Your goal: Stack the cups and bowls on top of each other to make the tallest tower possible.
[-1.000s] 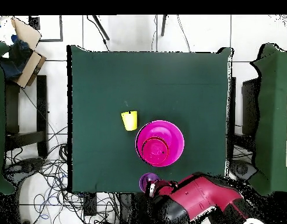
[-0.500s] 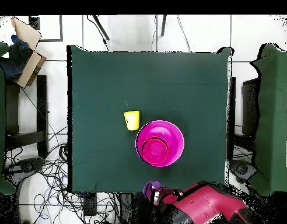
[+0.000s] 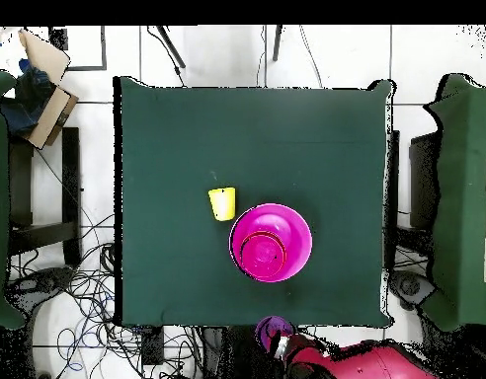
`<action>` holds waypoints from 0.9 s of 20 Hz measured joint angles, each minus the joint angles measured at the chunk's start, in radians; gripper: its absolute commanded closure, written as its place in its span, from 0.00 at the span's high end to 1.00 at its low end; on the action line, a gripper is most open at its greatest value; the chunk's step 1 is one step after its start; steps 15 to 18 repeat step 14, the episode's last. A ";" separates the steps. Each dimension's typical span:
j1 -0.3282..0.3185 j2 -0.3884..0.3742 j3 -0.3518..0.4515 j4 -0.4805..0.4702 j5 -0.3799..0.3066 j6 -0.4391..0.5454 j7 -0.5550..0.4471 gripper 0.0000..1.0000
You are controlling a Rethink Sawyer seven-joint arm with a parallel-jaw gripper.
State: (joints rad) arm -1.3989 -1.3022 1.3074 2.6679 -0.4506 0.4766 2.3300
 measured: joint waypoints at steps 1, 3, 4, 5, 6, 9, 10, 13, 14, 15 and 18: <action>0.000 -0.006 0.006 0.001 0.000 -0.014 0.000 0.00; 0.000 -0.020 0.020 0.001 0.000 -0.047 0.000 0.00; 0.000 -0.031 0.032 0.001 0.000 -0.086 0.000 0.00; 0.000 -0.034 0.035 0.001 0.001 -0.097 0.000 0.00; -0.004 -0.038 0.043 0.000 0.000 -0.120 0.000 0.00; -0.020 -0.041 0.067 -0.001 0.001 -0.134 0.000 0.00; -0.025 -0.042 0.074 -0.001 0.001 -0.135 0.000 0.00; -0.051 -0.042 0.113 -0.001 0.012 -0.135 0.000 0.00; -0.056 -0.042 0.121 -0.001 0.015 -0.134 0.000 0.00; -0.056 -0.042 0.121 -0.001 0.015 -0.134 0.000 0.00; -0.056 -0.042 0.121 -0.001 0.015 -0.134 0.000 0.00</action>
